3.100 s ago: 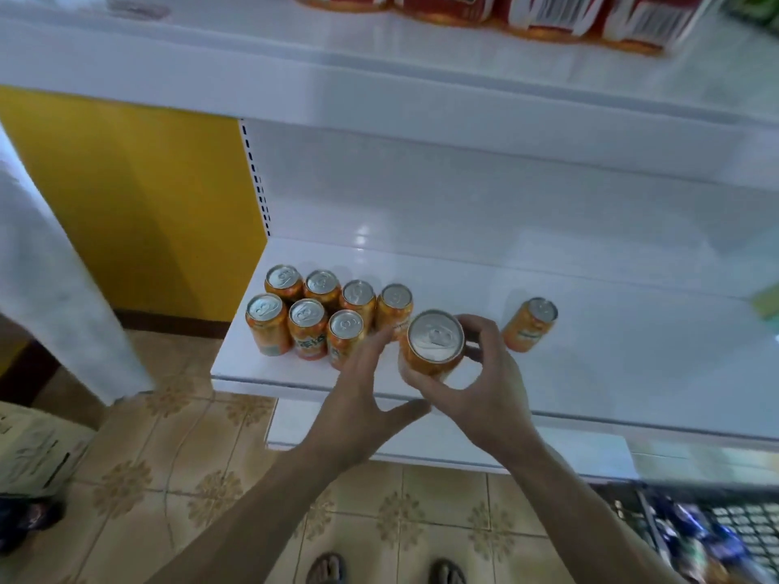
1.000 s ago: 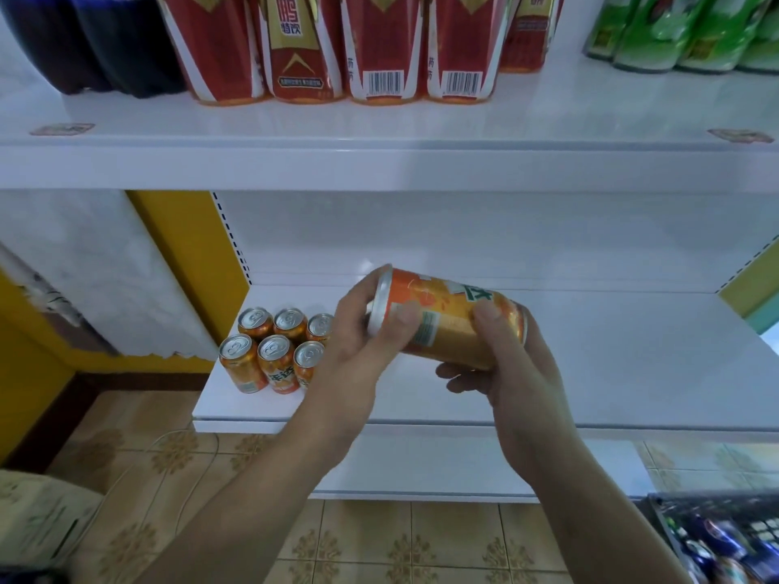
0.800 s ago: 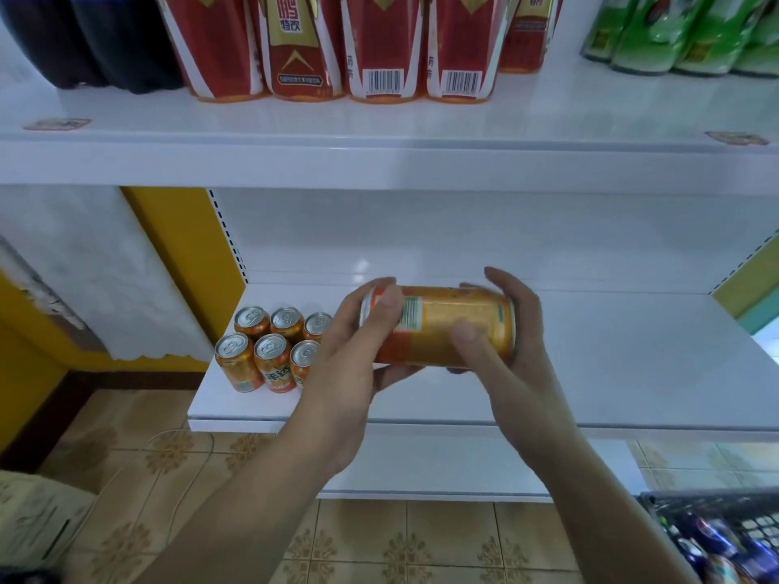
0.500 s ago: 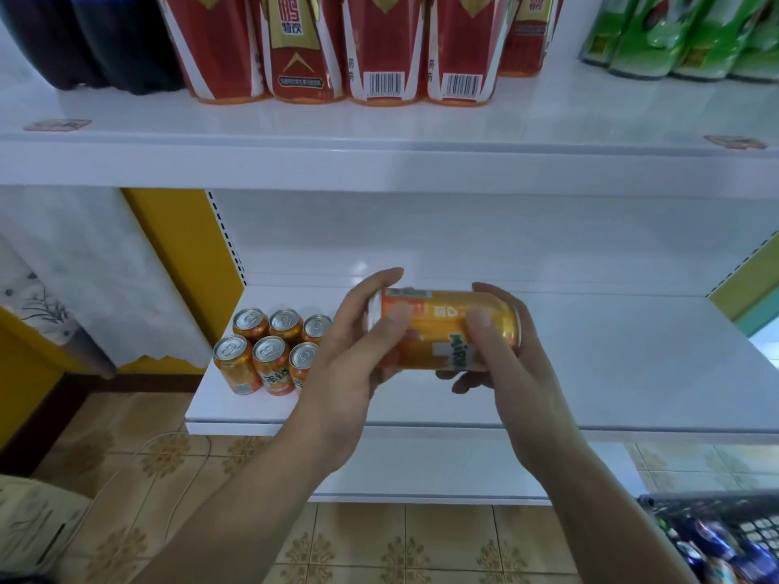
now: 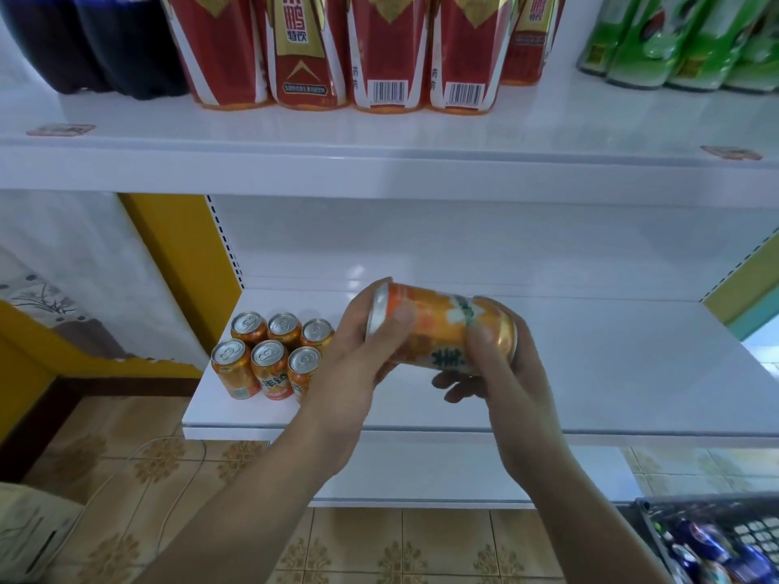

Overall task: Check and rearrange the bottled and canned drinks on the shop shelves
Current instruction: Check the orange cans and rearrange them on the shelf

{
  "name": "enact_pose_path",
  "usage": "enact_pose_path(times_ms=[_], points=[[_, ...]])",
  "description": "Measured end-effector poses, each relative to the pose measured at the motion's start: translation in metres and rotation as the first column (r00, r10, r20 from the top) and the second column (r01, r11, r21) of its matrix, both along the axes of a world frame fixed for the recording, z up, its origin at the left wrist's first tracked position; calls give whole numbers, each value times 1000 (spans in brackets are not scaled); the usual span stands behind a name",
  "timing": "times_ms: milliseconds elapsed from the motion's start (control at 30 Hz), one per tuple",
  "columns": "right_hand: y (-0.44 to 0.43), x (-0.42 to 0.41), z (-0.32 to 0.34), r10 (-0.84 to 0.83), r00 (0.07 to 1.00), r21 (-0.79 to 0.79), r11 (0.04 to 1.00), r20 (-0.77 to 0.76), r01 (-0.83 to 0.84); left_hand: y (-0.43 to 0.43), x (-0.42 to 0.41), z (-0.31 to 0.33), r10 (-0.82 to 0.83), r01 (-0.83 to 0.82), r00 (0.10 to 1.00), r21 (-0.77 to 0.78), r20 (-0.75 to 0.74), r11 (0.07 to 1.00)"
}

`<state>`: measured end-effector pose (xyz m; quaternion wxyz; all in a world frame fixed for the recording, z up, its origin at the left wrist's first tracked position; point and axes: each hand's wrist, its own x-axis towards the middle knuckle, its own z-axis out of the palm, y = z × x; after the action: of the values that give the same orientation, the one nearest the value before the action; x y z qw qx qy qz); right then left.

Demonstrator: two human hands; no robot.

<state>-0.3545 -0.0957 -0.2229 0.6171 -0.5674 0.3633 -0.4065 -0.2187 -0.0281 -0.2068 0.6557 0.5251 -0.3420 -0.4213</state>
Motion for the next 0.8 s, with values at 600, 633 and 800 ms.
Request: enact_pose_path(times_ms=[600,633,800], points=[[16,28,-22,128,951,669,684,283,-291,17,42,-20,-281,367,893,-207,352,907],[16,27,-24,115,952,682,673,285,-285,17,42,-21,-293,378,889,-202,352,903],[7,18,-30,73,964,695,679,256,-236,6,35,-28,-272,354,888,-174,370,919]])
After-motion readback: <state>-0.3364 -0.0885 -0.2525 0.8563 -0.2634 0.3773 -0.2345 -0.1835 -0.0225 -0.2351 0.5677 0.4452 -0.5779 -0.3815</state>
